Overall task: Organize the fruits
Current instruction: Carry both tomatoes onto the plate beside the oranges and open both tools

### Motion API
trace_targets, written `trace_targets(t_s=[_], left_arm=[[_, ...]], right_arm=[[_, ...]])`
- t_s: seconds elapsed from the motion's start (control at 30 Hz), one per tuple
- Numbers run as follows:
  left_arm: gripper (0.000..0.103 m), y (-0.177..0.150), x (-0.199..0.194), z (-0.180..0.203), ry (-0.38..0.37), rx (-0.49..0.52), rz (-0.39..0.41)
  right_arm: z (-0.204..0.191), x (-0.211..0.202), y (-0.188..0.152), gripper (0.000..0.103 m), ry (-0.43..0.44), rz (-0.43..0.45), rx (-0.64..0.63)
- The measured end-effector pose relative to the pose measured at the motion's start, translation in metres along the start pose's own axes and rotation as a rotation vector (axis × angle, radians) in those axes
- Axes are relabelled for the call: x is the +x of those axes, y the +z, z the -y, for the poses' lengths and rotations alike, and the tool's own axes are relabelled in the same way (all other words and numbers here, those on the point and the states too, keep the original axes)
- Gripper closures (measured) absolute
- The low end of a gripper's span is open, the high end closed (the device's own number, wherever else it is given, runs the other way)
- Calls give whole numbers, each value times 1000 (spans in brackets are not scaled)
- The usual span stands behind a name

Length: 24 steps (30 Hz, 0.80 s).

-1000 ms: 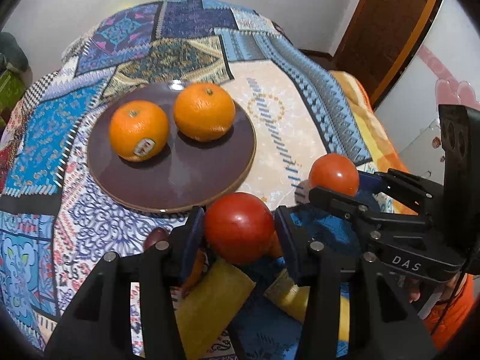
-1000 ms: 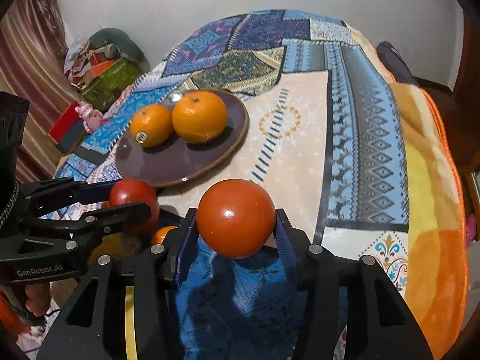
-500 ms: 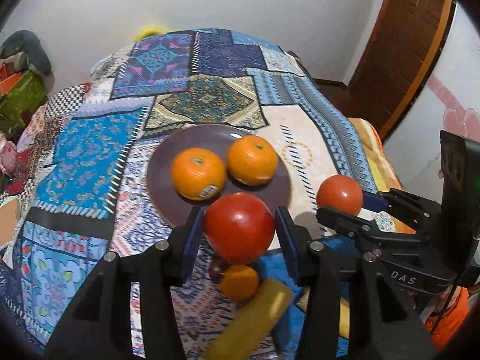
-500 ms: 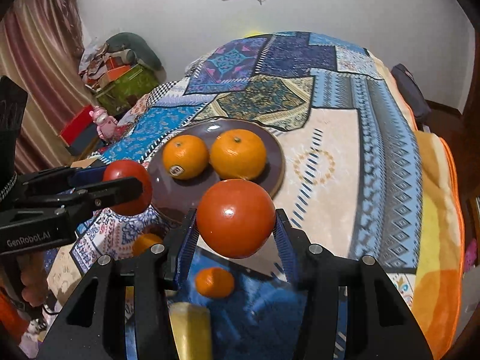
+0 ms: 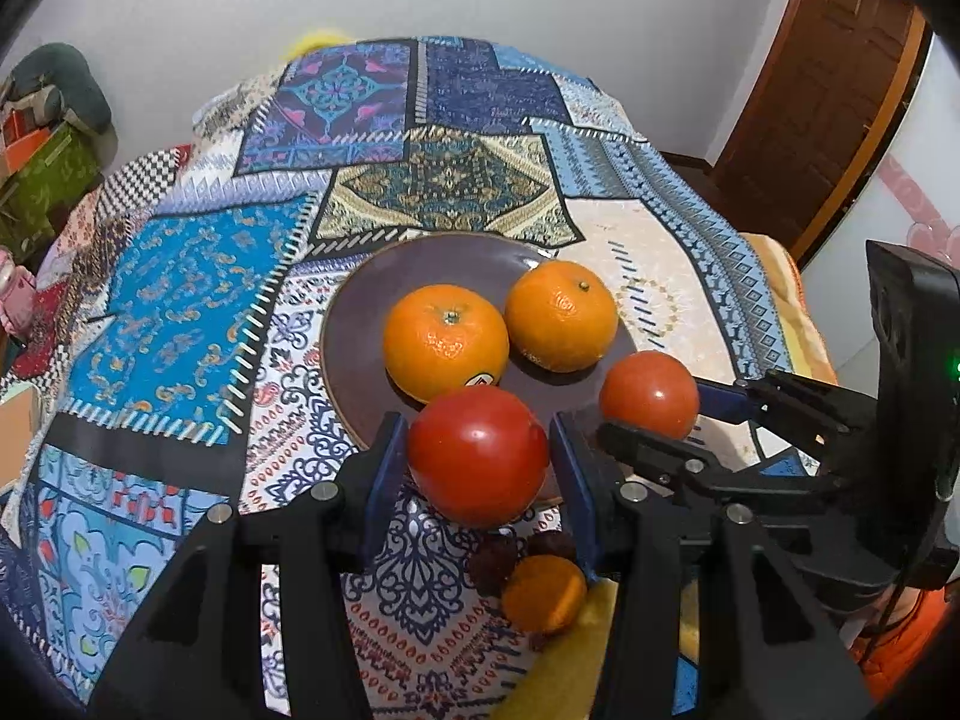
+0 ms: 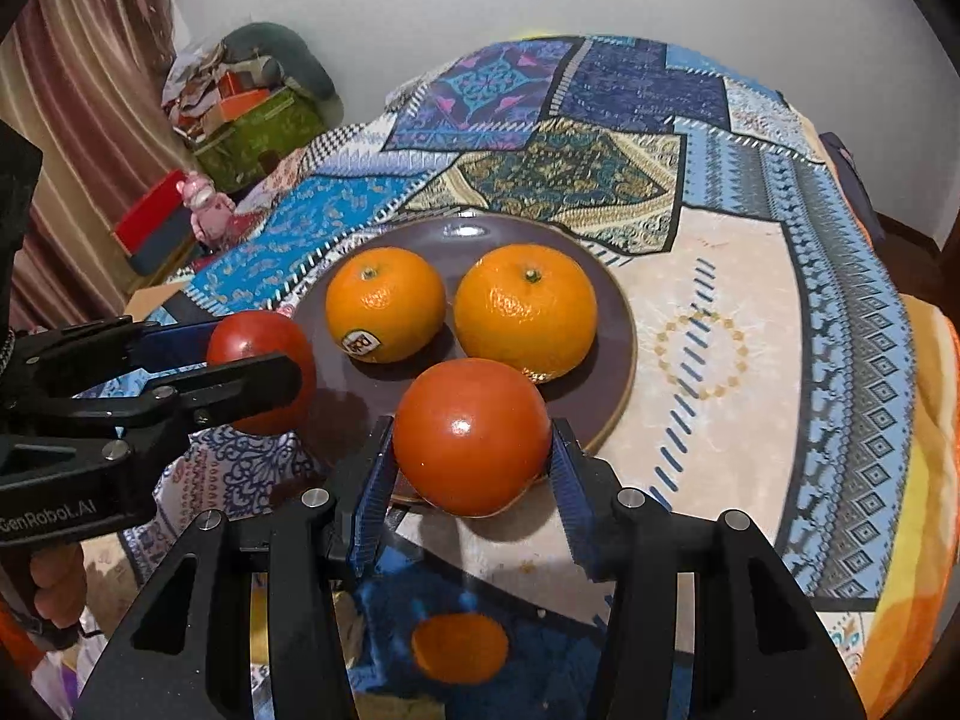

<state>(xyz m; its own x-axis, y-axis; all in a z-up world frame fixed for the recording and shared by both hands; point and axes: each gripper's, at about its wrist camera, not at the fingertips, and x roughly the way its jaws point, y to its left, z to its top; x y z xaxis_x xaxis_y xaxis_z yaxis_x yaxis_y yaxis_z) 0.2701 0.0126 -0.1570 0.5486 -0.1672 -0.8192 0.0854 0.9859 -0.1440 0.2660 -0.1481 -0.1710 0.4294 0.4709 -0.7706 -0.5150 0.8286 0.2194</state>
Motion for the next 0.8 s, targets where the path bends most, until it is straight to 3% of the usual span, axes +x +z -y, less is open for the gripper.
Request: trace_targets(t_s=[0.5,0.8], left_arm=[[55,2,30,1,-28,2,-38],[54,5,17,1,-36,-4,-10]], right_arm=[[4,20,0,57,-20,-33,-19],[7,14,2,56,6,-36,11]])
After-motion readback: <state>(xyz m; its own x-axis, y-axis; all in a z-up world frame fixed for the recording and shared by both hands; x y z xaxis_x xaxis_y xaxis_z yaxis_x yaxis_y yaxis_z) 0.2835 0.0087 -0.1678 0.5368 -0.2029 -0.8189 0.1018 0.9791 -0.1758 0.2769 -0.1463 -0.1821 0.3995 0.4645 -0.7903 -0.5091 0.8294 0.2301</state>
